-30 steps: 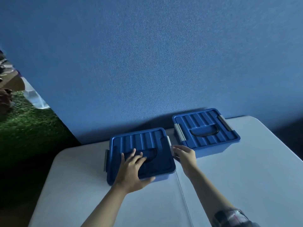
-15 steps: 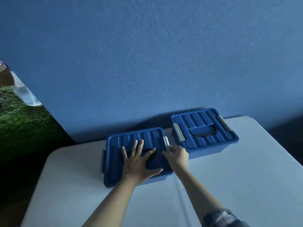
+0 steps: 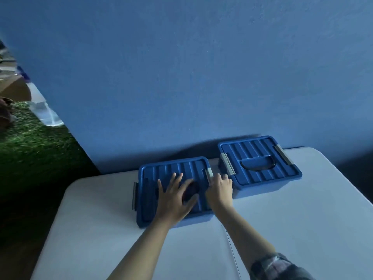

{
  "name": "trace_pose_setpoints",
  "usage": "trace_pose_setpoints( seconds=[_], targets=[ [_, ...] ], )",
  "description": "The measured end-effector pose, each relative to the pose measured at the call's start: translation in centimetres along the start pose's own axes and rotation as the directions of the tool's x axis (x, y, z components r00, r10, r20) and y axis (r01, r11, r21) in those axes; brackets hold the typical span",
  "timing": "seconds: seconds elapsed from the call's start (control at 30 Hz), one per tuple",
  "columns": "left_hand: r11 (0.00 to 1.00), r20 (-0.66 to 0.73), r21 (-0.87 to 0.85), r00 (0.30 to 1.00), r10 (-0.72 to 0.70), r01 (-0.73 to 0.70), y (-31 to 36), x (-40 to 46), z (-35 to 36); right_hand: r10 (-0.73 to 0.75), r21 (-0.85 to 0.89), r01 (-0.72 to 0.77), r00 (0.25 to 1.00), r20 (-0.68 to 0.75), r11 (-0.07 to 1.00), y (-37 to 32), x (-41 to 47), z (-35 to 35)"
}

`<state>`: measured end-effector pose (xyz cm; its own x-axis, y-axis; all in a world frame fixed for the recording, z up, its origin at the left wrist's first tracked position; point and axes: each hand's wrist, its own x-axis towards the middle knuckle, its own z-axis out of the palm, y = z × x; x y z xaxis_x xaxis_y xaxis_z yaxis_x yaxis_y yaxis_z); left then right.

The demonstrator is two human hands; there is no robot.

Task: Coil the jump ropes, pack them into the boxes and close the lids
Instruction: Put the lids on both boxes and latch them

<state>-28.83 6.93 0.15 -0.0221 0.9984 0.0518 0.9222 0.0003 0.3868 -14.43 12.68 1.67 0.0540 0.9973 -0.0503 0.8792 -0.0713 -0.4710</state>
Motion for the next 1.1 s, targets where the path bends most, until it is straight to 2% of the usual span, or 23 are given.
trace_pose_setpoints(
  seconds=[0.03, 0.07, 0.1, 0.13, 0.17, 0.2, 0.23, 0.27, 0.3, 0.33, 0.4, 0.5, 0.6, 0.7, 0.8, 0.93, 1.03, 1.1],
  targets=[
    [0.995, -0.154, -0.097, 0.987, -0.048, 0.033, -0.4, -0.2, -0.4, -0.060, -0.106, 0.055, 0.997, -0.039, 0.993, -0.9, -0.4, 0.5],
    [0.987, -0.332, -0.142, 0.936, -0.116, 0.072, -1.3, -0.4, -0.5, -0.158, -0.157, 0.144, 0.984, -0.079, 0.977, -2.1, -1.0, 1.2],
    [0.969, -0.465, -0.176, 0.853, -0.236, 0.173, -2.4, -0.7, -0.7, -0.285, -0.167, 0.268, 0.955, -0.087, 0.949, -3.6, -1.6, 2.0],
    [0.918, -0.507, -0.246, 0.765, -0.396, 0.312, -3.3, -1.0, -1.2, -0.409, -0.177, 0.394, 0.911, -0.055, 0.902, -5.2, -2.3, 2.7],
    [0.824, -0.454, -0.346, 0.689, -0.565, 0.448, -4.4, -1.4, -1.8, -0.506, -0.182, 0.500, 0.863, 0.019, 0.846, -6.6, -2.8, 3.8],
    [0.694, -0.313, -0.452, 0.629, -0.712, 0.561, -5.4, -1.5, -2.5, -0.559, -0.165, 0.570, 0.822, 0.111, 0.805, -8.2, -3.2, 4.6],
    [0.552, -0.114, -0.537, 0.594, -0.797, 0.638, -6.2, -1.6, -3.1, -0.579, -0.135, 0.606, 0.792, 0.195, 0.784, -9.4, -3.6, 5.5],
    [0.454, 0.043, -0.593, 0.589, -0.807, 0.665, -7.1, -1.7, -3.4, -0.573, -0.111, 0.618, 0.771, 0.278, 0.778, -10.3, -3.9, 6.3],
    [0.380, 0.160, -0.656, 0.612, -0.774, 0.652, -7.9, -1.7, -3.6, -0.585, -0.101, 0.632, 0.758, 0.290, 0.769, -10.7, -4.1, 7.1],
    [0.326, 0.220, -0.703, 0.629, -0.745, 0.633, -8.5, -1.8, -3.9, -0.589, -0.118, 0.638, 0.756, 0.286, 0.761, -11.0, -4.2, 7.6],
    [0.277, 0.236, -0.747, 0.632, -0.738, 0.604, -9.3, -2.0, -4.3, -0.578, -0.145, 0.637, 0.756, 0.308, 0.757, -10.9, -4.3, 8.3],
    [0.278, 0.269, -0.743, 0.651, -0.709, 0.609, -10.3, -2.1, -4.2, -0.557, -0.150, 0.636, 0.748, 0.361, 0.757, -10.7, -4.1, 8.3],
    [0.146, 0.374, -0.755, 0.603, -0.705, 0.639, -10.4, -1.9, -4.8, -0.548, -0.149, 0.625, 0.757, 0.355, 0.766, -11.0, -4.2, 8.1],
    [0.018, 0.435, -0.800, 0.600, -0.671, 0.600, -10.3, -2.0, -5.0, -0.546, -0.146, 0.624, 0.756, 0.362, 0.768, -10.9, -4.4, 8.1],
    [-0.152, 0.501, -0.825, 0.579, -0.643, 0.544, -10.5, -2.3, -4.8, -0.551, -0.145, 0.624, 0.758, 0.349, 0.768, -10.9, -4.4, 8.1],
    [-0.233, 0.576, -0.800, 0.601, -0.554, 0.553, -11.6, -2.3, -5.3, -0.558, -0.151, 0.630, 0.756, 0.343, 0.762, -10.8, -4.3, 8.3],
    [-0.236, 0.623, -0.766, 0.600, -0.502, 0.598, -12.0, -2.1, -5.4, -0.568, -0.130, 0.630, 0.757, 0.324, 0.766, -10.6, -4.2, 8.4],
    [-0.202, 0.612, -0.770, 0.610, -0.504, 0.605, -12.0, -1.9, -5.5, -0.575, -0.115, 0.633, 0.754, 0.317, 0.766, -10.6, -4.1, 8.2]
  ],
)
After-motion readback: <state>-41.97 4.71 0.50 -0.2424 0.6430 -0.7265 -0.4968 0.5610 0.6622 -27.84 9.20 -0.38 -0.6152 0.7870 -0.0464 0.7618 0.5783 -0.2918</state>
